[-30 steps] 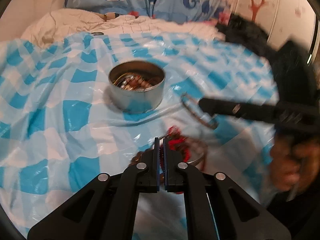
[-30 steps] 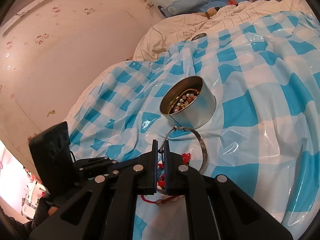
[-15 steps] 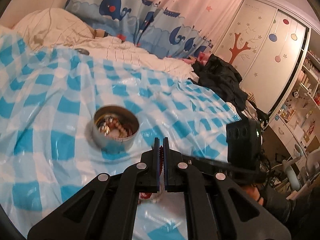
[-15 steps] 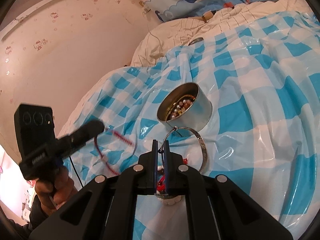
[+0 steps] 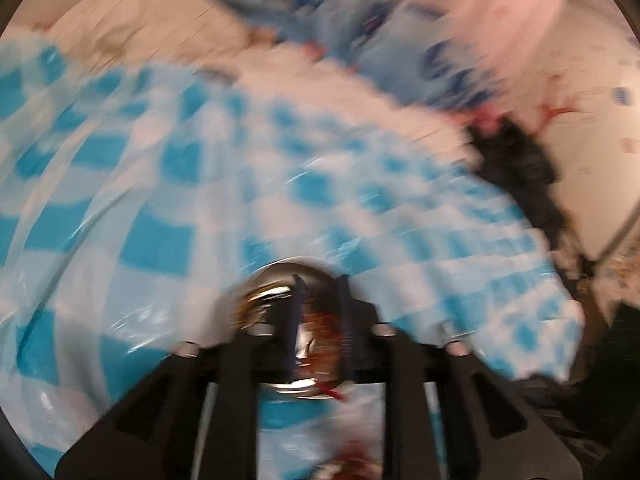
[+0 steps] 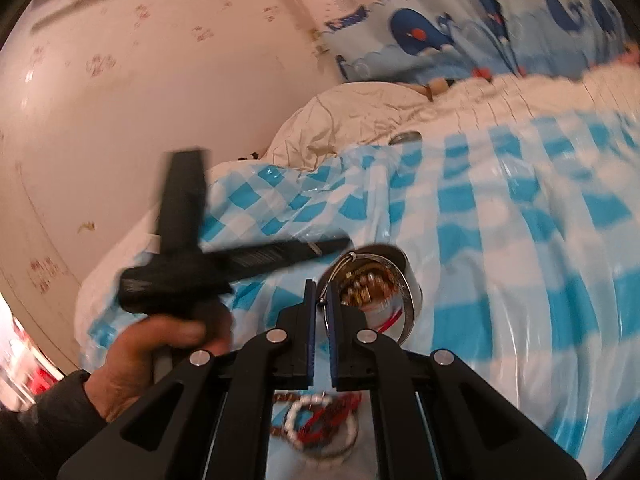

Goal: Organize jewelry

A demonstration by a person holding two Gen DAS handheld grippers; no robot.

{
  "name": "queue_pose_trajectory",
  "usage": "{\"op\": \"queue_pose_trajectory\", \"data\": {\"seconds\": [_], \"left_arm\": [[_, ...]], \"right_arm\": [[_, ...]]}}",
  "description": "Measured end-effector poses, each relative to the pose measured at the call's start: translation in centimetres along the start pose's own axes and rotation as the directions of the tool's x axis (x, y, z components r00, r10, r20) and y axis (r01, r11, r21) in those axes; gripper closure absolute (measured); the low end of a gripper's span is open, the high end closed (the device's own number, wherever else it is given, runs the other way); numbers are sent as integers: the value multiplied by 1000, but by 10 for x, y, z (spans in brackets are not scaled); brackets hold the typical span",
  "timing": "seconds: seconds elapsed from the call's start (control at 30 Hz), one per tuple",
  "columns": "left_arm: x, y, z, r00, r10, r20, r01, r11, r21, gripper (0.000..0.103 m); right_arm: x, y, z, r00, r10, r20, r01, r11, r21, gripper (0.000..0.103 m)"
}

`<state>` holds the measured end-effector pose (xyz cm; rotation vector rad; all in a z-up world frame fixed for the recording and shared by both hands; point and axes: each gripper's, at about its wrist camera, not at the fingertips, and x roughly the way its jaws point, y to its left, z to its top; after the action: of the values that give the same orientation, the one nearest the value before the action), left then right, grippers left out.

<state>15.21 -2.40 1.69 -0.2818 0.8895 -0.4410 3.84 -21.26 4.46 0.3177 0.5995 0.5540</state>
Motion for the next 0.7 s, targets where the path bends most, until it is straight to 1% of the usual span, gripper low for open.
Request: {"op": "queue_pose_trajectory", "data": {"seconds": [0.03, 0.07, 0.1, 0.17, 0.2, 0.23, 0.27, 0.3, 0.33, 0.37, 0.4, 0.43, 0.5, 0.53, 0.6, 0.7], "left_arm": [[0, 5, -1, 1000, 5, -3, -5, 999, -34, 70], [-4, 12, -1, 1000, -14, 7, 14, 997, -73, 63], [-9, 14, -1, 1000, -12, 18, 14, 996, -84, 56], [-26, 17, -1, 997, 47, 67, -42, 997, -69, 51], [-37, 19, -1, 993, 72, 95, -66, 996, -66, 47], [-43, 21, -1, 991, 83, 105, -75, 994, -74, 46], [-52, 27, -3, 989, 95, 116, -84, 992, -98, 44], [-56, 30, -3, 988, 97, 118, -83, 990, -112, 44], [-61, 34, -5, 988, 98, 117, -83, 989, -125, 44], [-64, 36, -8, 989, 109, 103, -95, 987, -132, 44], [-67, 39, -12, 989, 112, 94, -99, 986, -131, 43], [-67, 39, -14, 990, 110, 87, -98, 987, -127, 43], [-66, 38, -23, 993, 100, 56, -94, 990, -101, 41], [-66, 37, -28, 994, 100, 42, -96, 992, -86, 40], [-69, 37, -38, 995, 98, 31, -95, 992, -88, 39], [-72, 36, -52, 996, 83, 15, -81, 991, -106, 35]], "right_arm": [[9, 5, 5, 1000, 0, -5, 0, 999, -41, 97], [16, 7, 8, 1000, -3, -10, 2, 998, -64, 97], [27, 11, 13, 1000, -15, -18, 13, 994, -105, 97], [43, 14, 18, 999, -20, -30, 16, 989, -144, 97], [59, 14, 20, 998, -22, -63, 11, 986, -164, 97], [75, 14, 20, 991, -26, -129, 2, 983, -185, 96], [86, 14, 18, 984, -45, -170, 9, 978, -207, 96], [98, 15, 15, 974, -101, -205, 47, 966, -255, 95], [98, 13, 13, 972, -123, -202, 66, 960, -271, 95], [92, 13, 13, 974, -126, -190, 72, 961, -267, 95], [83, 11, 14, 978, -122, -171, 75, 964, -255, 89], [69, 9, 15, 982, -119, -148, 81, 967, -240, 80], [46, 2, 10, 985, -111, -133, 84, 978, -189, 72], [40, -1, 5, 984, -102, -143, 78, 984, -162, 70], [37, -13, -11, 978, -78, -192, 62, 994, -88, 68], [51, -13, -22, 963, -87, -255, 69, 994, -80, 67]]}}
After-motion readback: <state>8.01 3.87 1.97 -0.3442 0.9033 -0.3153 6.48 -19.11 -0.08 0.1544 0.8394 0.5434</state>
